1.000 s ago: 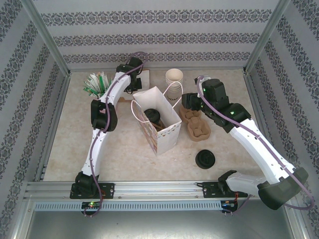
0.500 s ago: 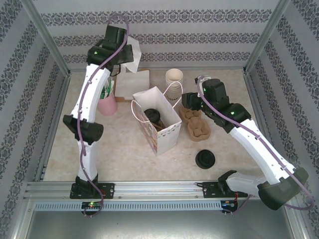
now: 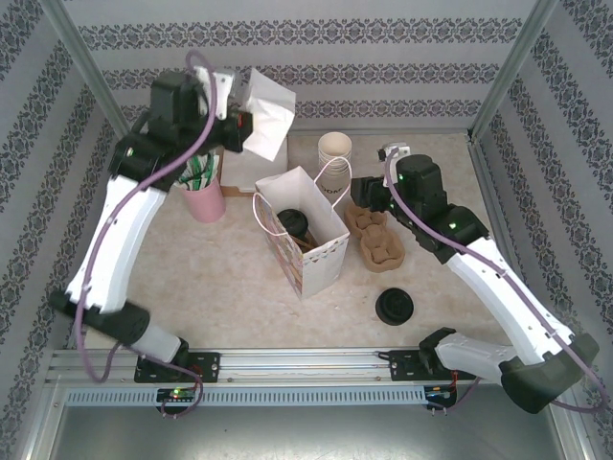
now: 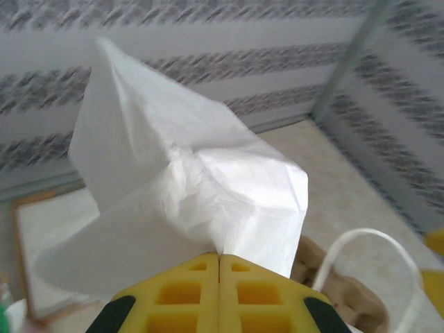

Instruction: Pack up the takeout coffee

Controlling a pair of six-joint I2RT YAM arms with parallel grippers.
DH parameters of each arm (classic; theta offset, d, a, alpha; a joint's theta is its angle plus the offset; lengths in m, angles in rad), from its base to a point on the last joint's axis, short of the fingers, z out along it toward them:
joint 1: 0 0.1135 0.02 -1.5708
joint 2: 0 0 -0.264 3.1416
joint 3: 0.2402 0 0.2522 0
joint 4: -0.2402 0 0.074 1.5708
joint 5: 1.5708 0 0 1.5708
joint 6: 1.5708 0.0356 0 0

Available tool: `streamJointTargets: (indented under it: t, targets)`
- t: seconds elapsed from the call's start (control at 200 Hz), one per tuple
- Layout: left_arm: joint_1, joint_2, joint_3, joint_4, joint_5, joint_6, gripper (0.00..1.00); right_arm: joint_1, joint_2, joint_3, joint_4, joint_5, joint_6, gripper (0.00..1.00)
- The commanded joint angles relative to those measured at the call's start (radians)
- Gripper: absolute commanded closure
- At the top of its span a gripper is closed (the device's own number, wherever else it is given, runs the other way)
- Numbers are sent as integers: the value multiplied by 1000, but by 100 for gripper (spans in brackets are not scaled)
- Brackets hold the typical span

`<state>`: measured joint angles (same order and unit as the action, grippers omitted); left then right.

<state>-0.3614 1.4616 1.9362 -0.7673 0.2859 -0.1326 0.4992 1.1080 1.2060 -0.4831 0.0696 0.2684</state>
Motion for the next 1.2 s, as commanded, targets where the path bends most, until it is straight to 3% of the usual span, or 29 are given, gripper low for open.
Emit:
streamJointTargets:
  t: [0.0,0.145,0.33,0.42,0.694,0.919,1.199]
  targets:
    - [-13,-200,-217,326,173,86,100,-8,-61,-24,121,-65,-117,34]
    - [-14,-346,-332,334,199,138,100,8,-142,-71,262,-212,-295,31]
    - [-19,-348,-327,235,303,180,100,137,-217,-120,337,-444,-781,21]
    - [-36,-334,-323,208,322,207,100,211,-213,-95,327,-471,-900,18]
    - [-113,-284,-271,92,360,314,100,311,-122,24,386,-394,-894,17]
    - [-163,-262,-264,75,408,340,100,316,-45,65,433,-288,-825,17]
    - [-229,-227,-232,48,437,362,100,316,24,78,460,-268,-787,16]
